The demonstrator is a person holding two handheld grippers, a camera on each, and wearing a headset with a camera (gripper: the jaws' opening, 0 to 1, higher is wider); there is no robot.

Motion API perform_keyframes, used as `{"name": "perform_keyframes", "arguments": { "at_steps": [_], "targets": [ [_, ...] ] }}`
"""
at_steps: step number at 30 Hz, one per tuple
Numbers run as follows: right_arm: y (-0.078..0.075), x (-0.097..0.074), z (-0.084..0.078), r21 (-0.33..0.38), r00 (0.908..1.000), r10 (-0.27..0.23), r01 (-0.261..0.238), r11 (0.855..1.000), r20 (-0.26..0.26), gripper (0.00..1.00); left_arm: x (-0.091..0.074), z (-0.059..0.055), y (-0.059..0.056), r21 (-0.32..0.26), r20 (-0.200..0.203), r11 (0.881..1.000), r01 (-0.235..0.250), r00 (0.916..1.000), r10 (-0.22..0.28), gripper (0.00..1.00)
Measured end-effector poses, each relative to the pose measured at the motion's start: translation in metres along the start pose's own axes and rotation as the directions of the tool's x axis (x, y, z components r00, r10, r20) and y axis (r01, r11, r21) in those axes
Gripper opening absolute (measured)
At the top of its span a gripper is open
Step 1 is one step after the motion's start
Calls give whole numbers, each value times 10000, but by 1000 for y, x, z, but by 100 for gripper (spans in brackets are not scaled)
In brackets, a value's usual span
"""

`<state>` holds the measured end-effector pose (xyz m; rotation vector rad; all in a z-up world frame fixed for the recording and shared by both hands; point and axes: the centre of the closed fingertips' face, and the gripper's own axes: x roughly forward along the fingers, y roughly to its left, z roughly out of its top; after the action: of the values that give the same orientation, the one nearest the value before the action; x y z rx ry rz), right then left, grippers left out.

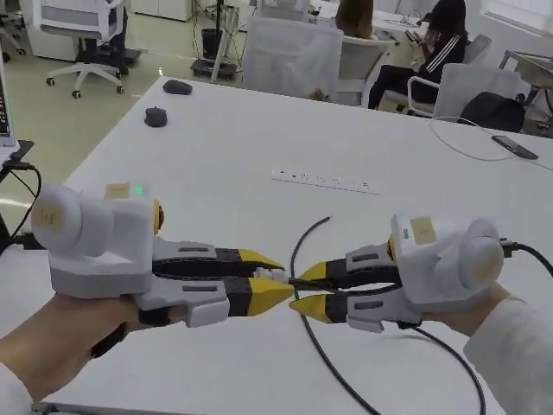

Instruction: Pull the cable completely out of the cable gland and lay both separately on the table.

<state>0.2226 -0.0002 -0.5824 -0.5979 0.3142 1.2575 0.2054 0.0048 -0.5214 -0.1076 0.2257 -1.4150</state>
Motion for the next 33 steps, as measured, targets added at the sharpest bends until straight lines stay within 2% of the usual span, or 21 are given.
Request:
{"name": "perform_keyframes", "arguments": {
  "at_steps": [18,33],
  "targets": [
    [1,-1,-2,-135,9999,-29,31,9999,155,0,-2,1,5,-23,21,9998,-200,9998,200,17],
    [-2,-18,-15,166,9992,-411,410,9990,29,0,-5,4,9,-52,165,9991,-414,9990,415,17]
  ]
}}
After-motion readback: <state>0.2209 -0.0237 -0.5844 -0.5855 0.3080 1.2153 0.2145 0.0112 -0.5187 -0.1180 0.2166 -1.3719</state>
